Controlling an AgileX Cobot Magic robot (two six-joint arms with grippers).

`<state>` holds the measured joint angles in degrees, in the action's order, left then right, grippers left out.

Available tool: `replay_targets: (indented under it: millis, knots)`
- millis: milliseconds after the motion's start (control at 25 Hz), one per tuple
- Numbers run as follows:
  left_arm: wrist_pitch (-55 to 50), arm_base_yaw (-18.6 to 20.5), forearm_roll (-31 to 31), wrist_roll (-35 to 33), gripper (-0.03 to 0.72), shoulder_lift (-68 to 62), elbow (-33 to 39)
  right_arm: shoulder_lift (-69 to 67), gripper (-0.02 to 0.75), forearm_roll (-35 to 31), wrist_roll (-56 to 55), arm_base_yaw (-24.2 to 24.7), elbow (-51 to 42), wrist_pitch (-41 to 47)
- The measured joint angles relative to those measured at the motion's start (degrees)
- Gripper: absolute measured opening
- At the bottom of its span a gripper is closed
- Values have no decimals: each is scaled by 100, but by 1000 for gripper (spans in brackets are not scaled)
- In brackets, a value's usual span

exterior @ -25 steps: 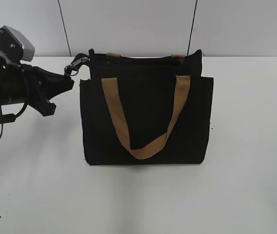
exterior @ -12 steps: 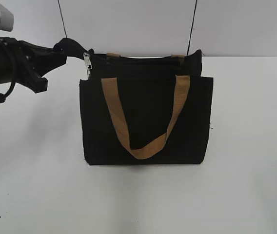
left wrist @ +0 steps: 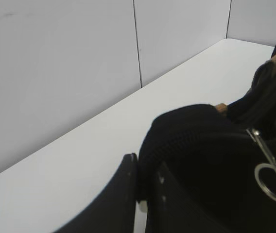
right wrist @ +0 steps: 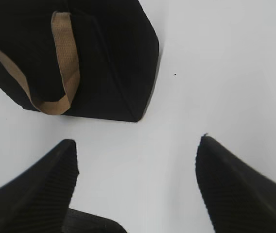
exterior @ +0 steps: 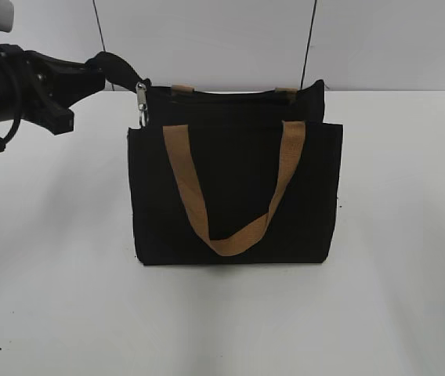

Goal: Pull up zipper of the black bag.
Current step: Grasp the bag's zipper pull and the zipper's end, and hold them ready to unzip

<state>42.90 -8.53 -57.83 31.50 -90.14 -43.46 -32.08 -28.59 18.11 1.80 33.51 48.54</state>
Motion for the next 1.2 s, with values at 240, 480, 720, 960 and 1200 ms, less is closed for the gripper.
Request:
replay_targets:
  millis: [240, 480, 720, 960, 1200]
  knots:
    - [5, 0, -25, 24, 36, 0, 0, -2056, 573, -16, 306, -335, 1219, -96]
    - [6, 0, -37, 42, 36, 0, 0, -3832, 557, 392, -561, -2093, 2599, -477]
    - [6, 0, -37, 42, 36, 0, 0, -5578, 505, 856, -1754, -3482, 4242, -594]
    - [6, 0, -62, 42, 36, 0, 0, -6935, 332, 868, -2109, -4104, 5671, -375]
    - [6, 0, -62, 42, 36, 0, 0, -7782, 310, 868, -2580, -4201, 6359, 48]
